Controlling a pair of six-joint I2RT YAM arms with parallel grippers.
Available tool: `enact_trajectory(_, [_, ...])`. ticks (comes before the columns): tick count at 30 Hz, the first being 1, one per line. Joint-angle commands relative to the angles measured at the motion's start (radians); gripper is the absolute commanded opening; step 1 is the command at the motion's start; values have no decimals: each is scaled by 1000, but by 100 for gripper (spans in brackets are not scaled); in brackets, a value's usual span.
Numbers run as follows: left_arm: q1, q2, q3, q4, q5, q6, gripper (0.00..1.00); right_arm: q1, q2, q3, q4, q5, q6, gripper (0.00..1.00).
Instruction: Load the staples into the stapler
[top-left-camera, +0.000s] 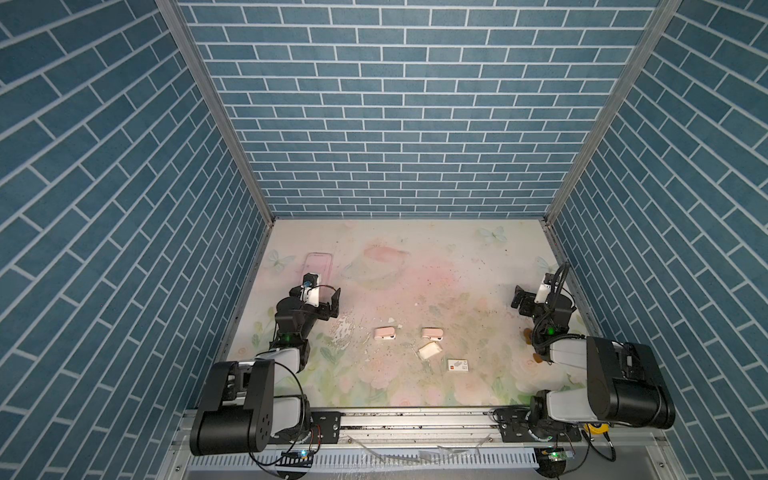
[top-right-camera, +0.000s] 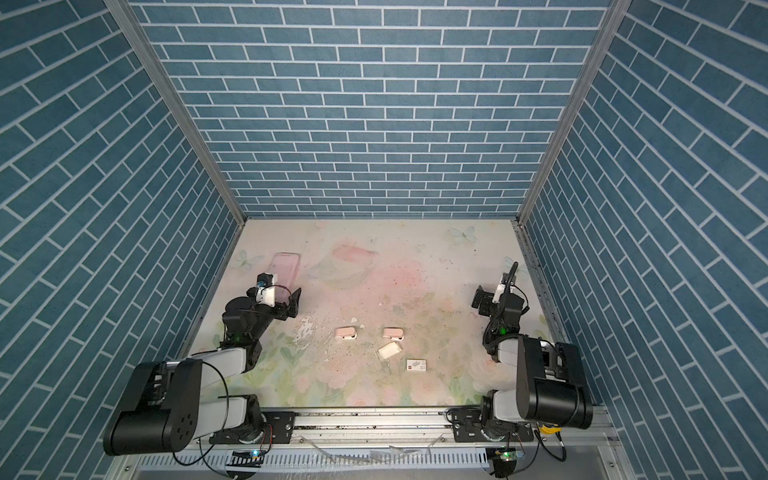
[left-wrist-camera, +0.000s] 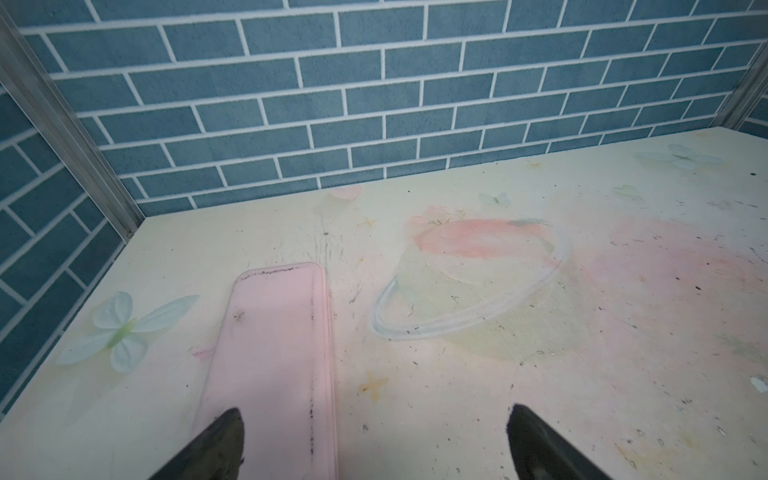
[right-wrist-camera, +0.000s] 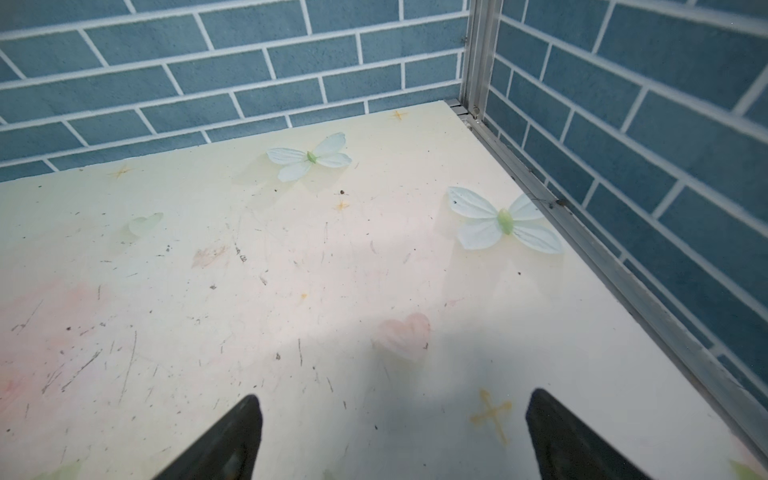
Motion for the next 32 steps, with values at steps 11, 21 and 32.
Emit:
enact_trajectory(11, [81,224,100,102,60,-73,100,5,111,116,-7,-55,-52,98])
enact_trajectory(21, [47,214,147,0,41,-33,100,21,112,122,-16,-41,-71,99])
enact_trajectory(32, [47,215,147,1,41,-33,100,31,111,130,-33,-38,-84,99])
